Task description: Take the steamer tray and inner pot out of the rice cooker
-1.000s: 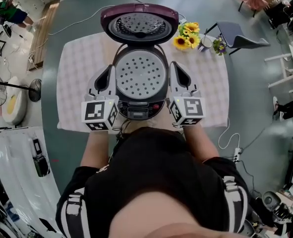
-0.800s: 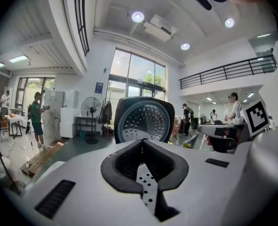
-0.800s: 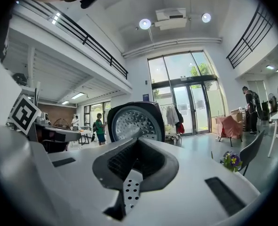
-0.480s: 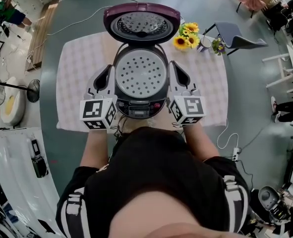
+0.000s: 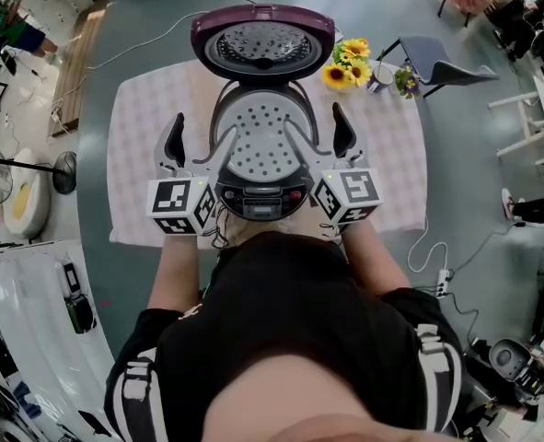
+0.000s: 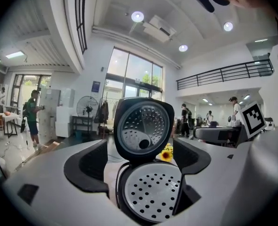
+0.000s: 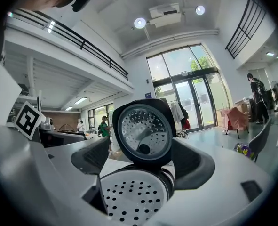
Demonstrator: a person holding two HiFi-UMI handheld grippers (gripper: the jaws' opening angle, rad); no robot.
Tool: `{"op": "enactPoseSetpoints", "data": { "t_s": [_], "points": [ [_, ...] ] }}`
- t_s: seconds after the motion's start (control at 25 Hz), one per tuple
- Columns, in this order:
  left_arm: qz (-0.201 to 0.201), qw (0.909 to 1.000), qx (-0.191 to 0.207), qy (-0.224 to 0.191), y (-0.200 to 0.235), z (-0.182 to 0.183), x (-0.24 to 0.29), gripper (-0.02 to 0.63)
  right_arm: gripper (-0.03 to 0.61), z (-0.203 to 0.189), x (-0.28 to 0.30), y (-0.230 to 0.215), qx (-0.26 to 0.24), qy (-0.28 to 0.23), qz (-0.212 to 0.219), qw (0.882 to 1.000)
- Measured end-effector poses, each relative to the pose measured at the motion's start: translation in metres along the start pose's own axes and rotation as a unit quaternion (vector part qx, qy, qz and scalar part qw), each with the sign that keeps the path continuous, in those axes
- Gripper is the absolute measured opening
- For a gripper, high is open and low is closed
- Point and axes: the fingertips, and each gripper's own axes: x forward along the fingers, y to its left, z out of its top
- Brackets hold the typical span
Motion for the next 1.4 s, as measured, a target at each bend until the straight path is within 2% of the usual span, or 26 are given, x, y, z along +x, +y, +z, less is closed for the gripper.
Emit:
{"op": "enactPoseSetpoints", "data": {
  "t_s": [0.16, 0.52, 0.72, 0.88, 1.08, 1.4],
  "points": [
    [0.011, 0.9996, -0.006, 0.026, 0.006, -0.009, 0.005, 0.410, 0.391, -0.012, 0.004, -0.003, -0.019, 0.031, -0.010, 0.999],
    [0.031, 0.9915, 0.008, 0.126, 0.005, -0.047, 0.028, 0.408, 0.390, -0.046, 0.020, -0.024, -0.050, 0.120, -0.024, 0.991],
    [0.028, 0.9816, -0.001, 0.189, 0.006, -0.074, 0.034, 0.408, 0.388, -0.071, 0.024, -0.028, -0.068, 0.190, -0.037, 0.979],
    [0.030, 0.9734, -0.014, 0.227, 0.011, -0.093, 0.042, 0.408, 0.388, -0.095, 0.030, -0.036, -0.074, 0.238, -0.050, 0.967],
    [0.029, 0.9644, -0.010, 0.263, 0.014, -0.114, 0.055, 0.408, 0.387, -0.125, 0.038, -0.044, -0.076, 0.294, -0.048, 0.951],
    [0.040, 0.9453, -0.020, 0.323, 0.023, -0.146, 0.073, 0.408, 0.385, -0.154, 0.046, -0.059, -0.064, 0.342, -0.051, 0.936]
  ]
}}
